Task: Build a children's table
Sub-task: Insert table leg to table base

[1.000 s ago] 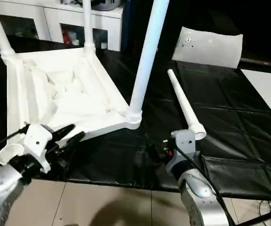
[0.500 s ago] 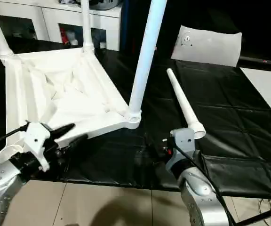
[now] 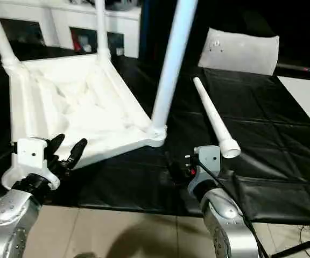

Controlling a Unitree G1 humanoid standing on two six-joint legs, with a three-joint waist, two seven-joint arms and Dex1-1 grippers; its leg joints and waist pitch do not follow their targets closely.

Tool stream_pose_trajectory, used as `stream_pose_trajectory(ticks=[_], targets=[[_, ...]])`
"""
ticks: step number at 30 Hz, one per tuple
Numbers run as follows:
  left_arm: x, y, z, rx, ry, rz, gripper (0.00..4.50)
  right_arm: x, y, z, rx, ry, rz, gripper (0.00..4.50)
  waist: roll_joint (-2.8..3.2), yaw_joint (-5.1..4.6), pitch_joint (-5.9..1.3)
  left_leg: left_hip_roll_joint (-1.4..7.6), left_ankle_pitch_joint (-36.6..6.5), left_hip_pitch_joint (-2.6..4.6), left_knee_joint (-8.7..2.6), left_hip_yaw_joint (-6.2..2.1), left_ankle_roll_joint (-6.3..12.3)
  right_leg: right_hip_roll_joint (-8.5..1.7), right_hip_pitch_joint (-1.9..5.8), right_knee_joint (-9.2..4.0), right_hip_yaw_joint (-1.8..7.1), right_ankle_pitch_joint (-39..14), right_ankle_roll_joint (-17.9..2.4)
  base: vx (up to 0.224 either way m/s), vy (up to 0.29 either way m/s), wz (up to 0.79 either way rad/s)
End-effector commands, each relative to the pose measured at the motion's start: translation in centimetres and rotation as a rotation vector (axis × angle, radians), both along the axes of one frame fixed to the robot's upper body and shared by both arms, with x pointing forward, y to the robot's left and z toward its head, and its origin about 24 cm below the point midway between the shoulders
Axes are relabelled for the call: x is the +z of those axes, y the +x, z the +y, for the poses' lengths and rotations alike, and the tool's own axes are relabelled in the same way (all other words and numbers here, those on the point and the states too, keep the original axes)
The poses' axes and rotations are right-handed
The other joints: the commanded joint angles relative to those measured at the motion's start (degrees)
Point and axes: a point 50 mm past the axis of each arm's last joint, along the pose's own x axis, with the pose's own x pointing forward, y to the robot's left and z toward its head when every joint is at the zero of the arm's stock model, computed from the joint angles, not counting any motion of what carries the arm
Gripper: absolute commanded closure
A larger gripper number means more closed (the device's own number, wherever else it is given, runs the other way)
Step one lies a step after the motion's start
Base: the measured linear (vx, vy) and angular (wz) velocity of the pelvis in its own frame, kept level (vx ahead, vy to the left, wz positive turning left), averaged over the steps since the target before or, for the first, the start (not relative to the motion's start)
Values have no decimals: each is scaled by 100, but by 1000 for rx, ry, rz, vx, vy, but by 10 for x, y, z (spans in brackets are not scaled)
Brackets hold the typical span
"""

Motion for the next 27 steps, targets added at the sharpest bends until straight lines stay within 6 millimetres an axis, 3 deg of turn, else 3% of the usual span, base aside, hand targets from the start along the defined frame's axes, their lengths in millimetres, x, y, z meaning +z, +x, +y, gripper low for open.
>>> stream_pose_trajectory(ticks=[1,2,3,4,5,6,7,8,9,10,11,12,13,15,16,19,21,25,27], targets=[[1,2,4,29,44,-7,142,2,4,1,2,6,-11,0,122,-119,-175,248,-131,7,-769,-40,530,-492,98,-610,103,-881,-1520,-17,212,-41],[0,2,5,34,47,-3,142,2,4,2,8,3,-13,0,230,-272,-179,286,-223,174,-871,-129,630,-35,-162,-235,-144,-688,-1369,-1,246,-1],[-1,2,6,39,27,-6,142,2,4,3,12,3,-13,0,262,-438,-235,449,-695,234,-953,-315,421,-15,-150,-2,-316,-276,-987,-14,240,8],[-1,1,7,42,-23,-8,123,2,4,3,11,4,-13,0,369,-496,-256,543,-785,228,-998,-461,-485,-21,-165,18,-360,173,-644,-14,240,8],[0,1,7,37,-32,-11,123,2,4,3,11,4,-13,0,389,-567,-279,694,-669,252,-1068,-630,-916,2,-156,117,-415,220,-538,-42,185,-1],[2,-1,9,25,-59,-23,112,2,4,4,8,4,-14,0,356,-601,-294,813,-94,265,-1042,-679,-1042,-52,-221,183,-442,82,-261,-39,120,-2],[2,-2,11,23,-68,-26,106,2,4,4,5,4,-15,0,327,-667,-282,903,153,215,-1058,-676,-827,-147,-240,219,-437,-69,-151,-39,120,-2],[3,-3,11,21,-71,-27,93,2,4,4,3,4,-16,0,324,-662,-284,916,103,185,-1078,-679,-654,-179,-216,217,-427,-168,-118,-49,56,4],[3,-3,12,20,-57,-26,78,2,4,4,-2,5,-16,0,200,-685,-271,755,-125,105,-998,-517,-195,-336,-130,-6,-316,-33,-99,-71,-6,-2],[3,-2,12,20,-47,-25,78,2,4,4,-3,4,-17,0,51,-654,-269,382,-739,-52,-857,-252,-236,-523,4,-321,-167,154,-284,-71,-6,-2],[3,-2,12,21,-36,-25,67,2,4,4,-4,4,-17,0,54,-614,-299,248,-727,-126,-774,-137,-231,-711,69,-388,-111,278,-519,-83,-52,-6],[3,-1,13,30,-16,-25,62,2,4,4,-5,4,-17,0,-7,-497,-208,200,-1010,-121,-733,-30,-179,-859,16,-585,8,-481,-504,-84,-81,-4],[3,-1,13,36,-8,-26,58,2,4,4,-5,3,-17,0,-59,-493,-167,257,-1257,-75,-773,-35,-155,-833,-11,-647,1,-1659,-509,-84,-81,-4],[2,0,12,45,1,-14,41,2,4,3,-4,2,-19,0,-55,-485,-168,308,-1387,-39,-827,-2,-170,-723,-73,-669,-46,-2499,-495,-73,-66,-1],[2,0,11,52,6,-9,41,2,5,3,-3,0,-20,0,-16,-488,-158,341,-1521,-10,-854,0,-184,-686,-124,-670,-60,-2531,-553,-66,-58,0],[4,0,6,42,38,-18,41,3,6,2,7,-17,-27,0,41,-489,-147,393,-1749,-16,-921,-14,-299,-639,-133,-626,-104,-2210,-635,0,0,0],[6,0,4,36,47,-28,41,4,6,1,6,-19,-31,0,40,-484,-149,396,-1731,-8,-928,6,-322,-615,-141,-597,-104,-1870,-674,0,0,0],[10,-1,1,39,-35,-61,78,6,8,-2,-12,-4,-39,0,72,-489,-199,405,-1272,-49,-941,16,-300,-592,-59,-481,-131,-736,-837,0,0,0],[10,0,0,33,-26,-61,101,6,8,-2,-12,-7,-39,0,50,-499,-209,388,-1250,-53,-925,33,-261,-583,-42,-447,-132,-404,-853,0,0,0]])
